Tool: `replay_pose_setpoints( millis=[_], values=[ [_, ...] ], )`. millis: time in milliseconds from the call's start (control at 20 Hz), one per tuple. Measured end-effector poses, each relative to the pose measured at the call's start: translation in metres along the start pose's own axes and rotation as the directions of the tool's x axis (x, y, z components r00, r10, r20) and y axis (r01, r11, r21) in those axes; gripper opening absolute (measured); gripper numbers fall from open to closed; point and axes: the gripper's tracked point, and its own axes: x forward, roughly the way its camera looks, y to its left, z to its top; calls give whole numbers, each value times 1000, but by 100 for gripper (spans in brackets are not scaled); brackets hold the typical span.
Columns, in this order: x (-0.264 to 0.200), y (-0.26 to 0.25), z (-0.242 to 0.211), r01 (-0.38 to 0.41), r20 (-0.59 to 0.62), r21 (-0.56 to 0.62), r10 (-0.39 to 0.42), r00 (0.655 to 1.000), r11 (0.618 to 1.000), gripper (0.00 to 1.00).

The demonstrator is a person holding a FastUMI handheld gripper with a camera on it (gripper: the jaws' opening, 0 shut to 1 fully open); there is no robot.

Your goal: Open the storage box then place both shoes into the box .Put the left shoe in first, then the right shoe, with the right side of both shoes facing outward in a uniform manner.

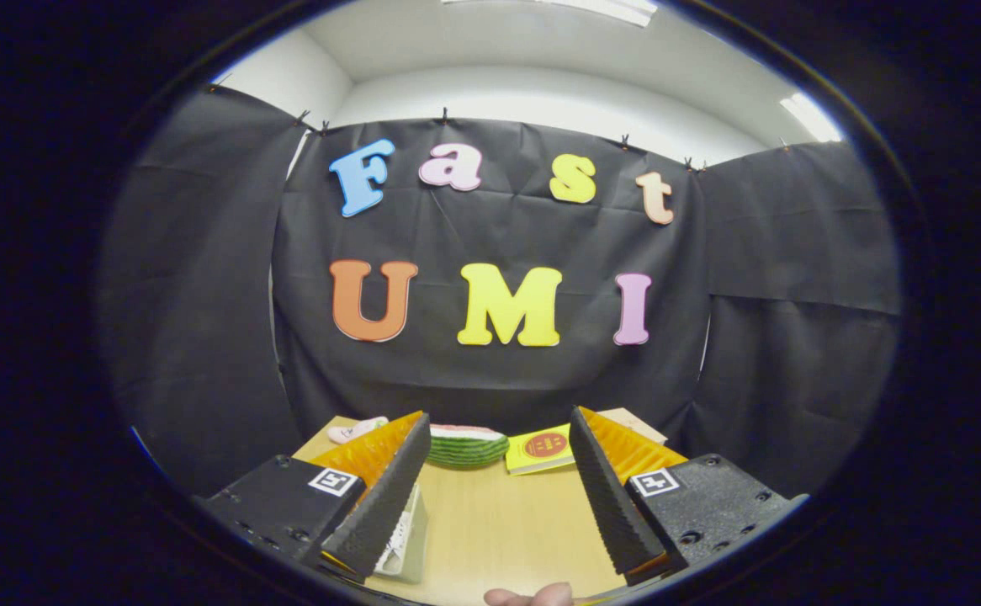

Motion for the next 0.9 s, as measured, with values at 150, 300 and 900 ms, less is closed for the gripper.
replay_pose_setpoints(
  millis=[150, 300, 900],
  values=[
    [-6, -5, -11, 8, -11, 27, -8, 1000, 1000, 100],
    [-8, -13, -17, 18, -15, 33, -17, 1000, 999, 100],
    [4, -10, -24, 15, -17, 72, -14, 1000, 997, 100]
  ],
)
